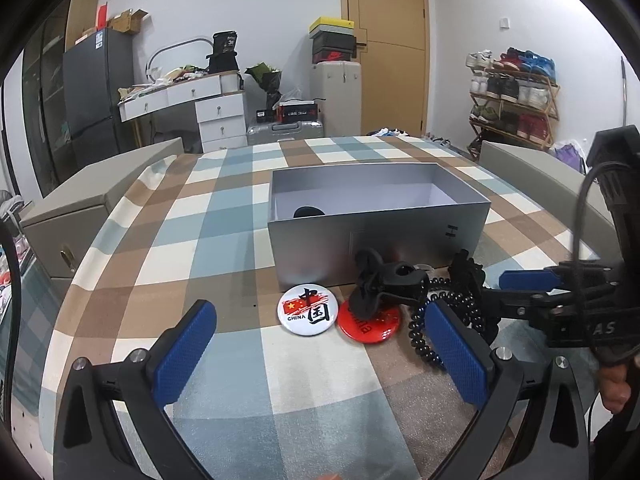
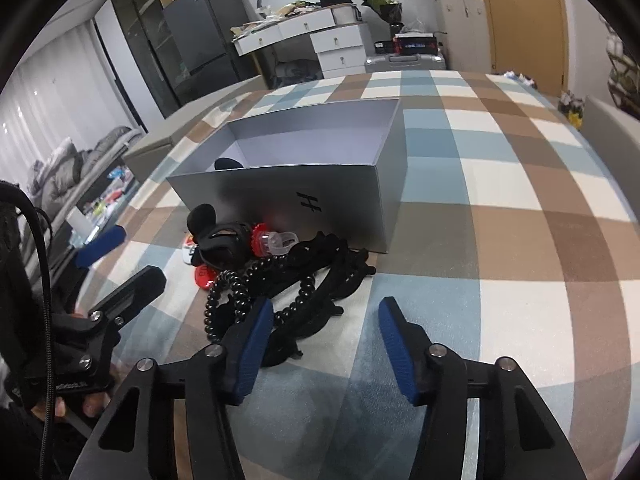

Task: Organize jewelry
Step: 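Grasp a black claw clip from the pile with the right tool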

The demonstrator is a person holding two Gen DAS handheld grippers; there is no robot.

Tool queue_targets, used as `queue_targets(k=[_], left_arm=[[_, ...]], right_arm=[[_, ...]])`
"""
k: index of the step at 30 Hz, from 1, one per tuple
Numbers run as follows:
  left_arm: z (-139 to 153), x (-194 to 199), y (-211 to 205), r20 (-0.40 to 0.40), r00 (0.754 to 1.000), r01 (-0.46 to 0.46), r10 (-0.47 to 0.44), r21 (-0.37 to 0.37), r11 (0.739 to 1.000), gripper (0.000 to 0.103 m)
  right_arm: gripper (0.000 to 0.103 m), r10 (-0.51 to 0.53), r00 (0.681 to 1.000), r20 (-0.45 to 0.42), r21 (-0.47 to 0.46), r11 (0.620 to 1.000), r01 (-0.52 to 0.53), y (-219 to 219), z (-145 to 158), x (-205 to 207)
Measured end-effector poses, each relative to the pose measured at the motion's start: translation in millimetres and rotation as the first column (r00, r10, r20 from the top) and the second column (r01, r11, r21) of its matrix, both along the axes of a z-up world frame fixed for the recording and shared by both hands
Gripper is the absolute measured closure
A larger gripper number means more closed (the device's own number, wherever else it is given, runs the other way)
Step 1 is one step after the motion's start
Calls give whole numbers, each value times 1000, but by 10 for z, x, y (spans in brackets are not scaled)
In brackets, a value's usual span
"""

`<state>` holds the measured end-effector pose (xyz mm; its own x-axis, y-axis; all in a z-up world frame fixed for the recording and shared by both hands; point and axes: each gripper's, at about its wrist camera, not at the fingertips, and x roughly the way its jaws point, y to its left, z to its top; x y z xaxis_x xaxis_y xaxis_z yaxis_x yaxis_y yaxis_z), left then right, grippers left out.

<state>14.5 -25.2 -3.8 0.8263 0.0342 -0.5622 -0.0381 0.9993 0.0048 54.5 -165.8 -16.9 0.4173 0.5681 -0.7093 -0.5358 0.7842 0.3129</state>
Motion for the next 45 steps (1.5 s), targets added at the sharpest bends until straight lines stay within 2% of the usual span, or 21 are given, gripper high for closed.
queue_targets(k=[5, 8, 13, 20, 26, 28, 30, 33, 37, 38, 40, 45], left_arm=[[2, 13, 22, -7, 1000, 0, 0, -9, 1000, 1], [3, 18, 31, -10, 1000, 5, -5, -20, 1000, 1], [0, 28, 46, -17, 1000, -2, 2, -30, 1000, 1], [-4, 30, 52, -17, 1000, 11, -12, -37, 999, 1], [-4, 31, 83, -21, 1000, 14, -15, -59, 998, 1], [-4, 31, 81, -22, 1000, 13, -15, -64, 998, 1], [-1, 28, 78, -23, 1000, 17, -18, -67, 998, 1], [2, 24, 70, -21, 999, 22, -23, -66, 998, 1], [4, 22, 52, -21, 999, 29, -30, -56, 998, 1], [5, 21, 44, -21, 999, 32, -33, -54, 998, 1], [5, 22, 31, -23, 999, 38, -39, -49, 998, 1], [3, 23, -14, -23, 999, 36, -37, -17, 999, 1]], right_arm=[[53, -40, 998, 46, -142, 989, 46, -10, 12, -38], [53, -59, 996, 65, -164, 984, 69, -107, 32, -38], [53, -36, 998, 58, -153, 987, 45, -90, 0, -38], [71, -34, 997, 76, -177, 983, 47, -92, -19, -21], [72, -11, 995, 100, -188, 982, 30, -80, -27, -45], [84, 4, 993, 121, -202, 979, 21, -37, -29, -70], [87, 14, 991, 135, -208, 978, 14, -20, -25, -89], [87, 18, 989, 145, -171, 985, 7, -75, -6, -101], [88, -6, 991, 131, -63, 998, 14, -227, 71, -73], [99, -8, 991, 131, -27, 1000, 12, -272, 101, -75], [103, -16, 992, 128, 15, 1000, 14, -336, 158, -76], [101, 29, 986, 164, -23, 999, -26, -293, 153, -123]])
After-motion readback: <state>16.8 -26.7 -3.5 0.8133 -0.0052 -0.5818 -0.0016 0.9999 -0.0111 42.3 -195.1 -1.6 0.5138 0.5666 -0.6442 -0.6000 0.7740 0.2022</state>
